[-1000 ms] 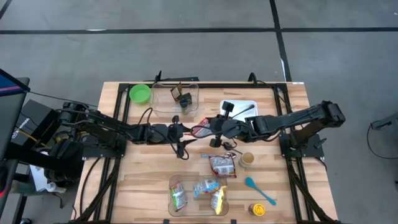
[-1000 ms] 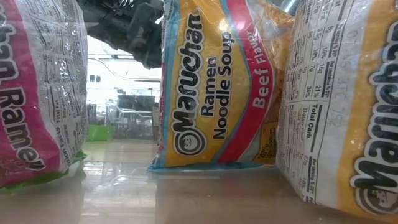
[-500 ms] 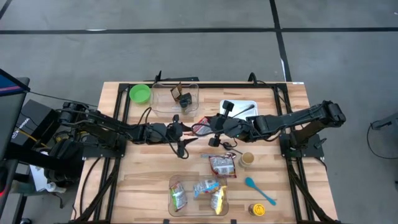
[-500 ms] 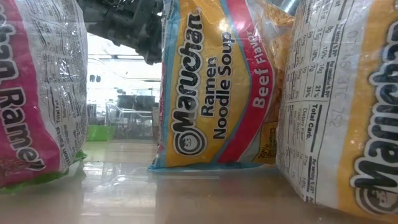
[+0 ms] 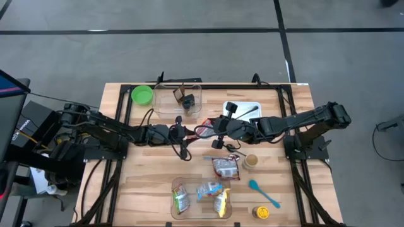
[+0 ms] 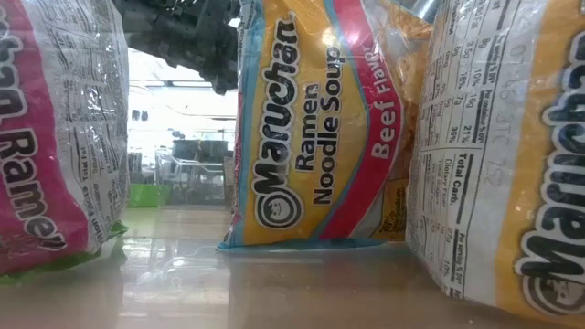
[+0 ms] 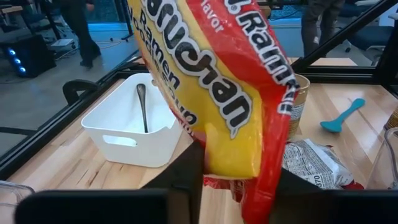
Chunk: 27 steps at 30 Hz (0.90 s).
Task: Pick & Place Food Item
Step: Put the orange noodle pack into the bottom transparent bin
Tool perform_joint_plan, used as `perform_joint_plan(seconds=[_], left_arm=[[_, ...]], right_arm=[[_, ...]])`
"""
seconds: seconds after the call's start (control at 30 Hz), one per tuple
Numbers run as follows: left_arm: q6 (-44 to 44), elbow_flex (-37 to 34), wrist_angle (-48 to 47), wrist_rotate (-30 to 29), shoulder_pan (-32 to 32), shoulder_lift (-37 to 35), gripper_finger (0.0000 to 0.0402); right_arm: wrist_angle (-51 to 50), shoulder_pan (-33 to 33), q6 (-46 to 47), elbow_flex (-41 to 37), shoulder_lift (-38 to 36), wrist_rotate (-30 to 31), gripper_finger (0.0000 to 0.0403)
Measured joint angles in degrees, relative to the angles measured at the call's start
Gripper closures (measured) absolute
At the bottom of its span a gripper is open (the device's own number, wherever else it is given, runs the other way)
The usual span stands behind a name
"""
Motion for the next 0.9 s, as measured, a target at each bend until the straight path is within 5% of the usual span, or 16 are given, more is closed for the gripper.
perform_joint_plan(seconds=[0.33,0.9], left_arm=[[0.0,0.0,0.0,0.0,0.0,0.0,0.0395],[0.0,0.0,-0.1,0.1,0.0,0.0,0.0396]], right_arm=[[-0.3,0.0,0.0,0.0,0.0,0.0,0.0403],[-1.9,0.0,0.0,0.0,0.0,0.0,0.0403]])
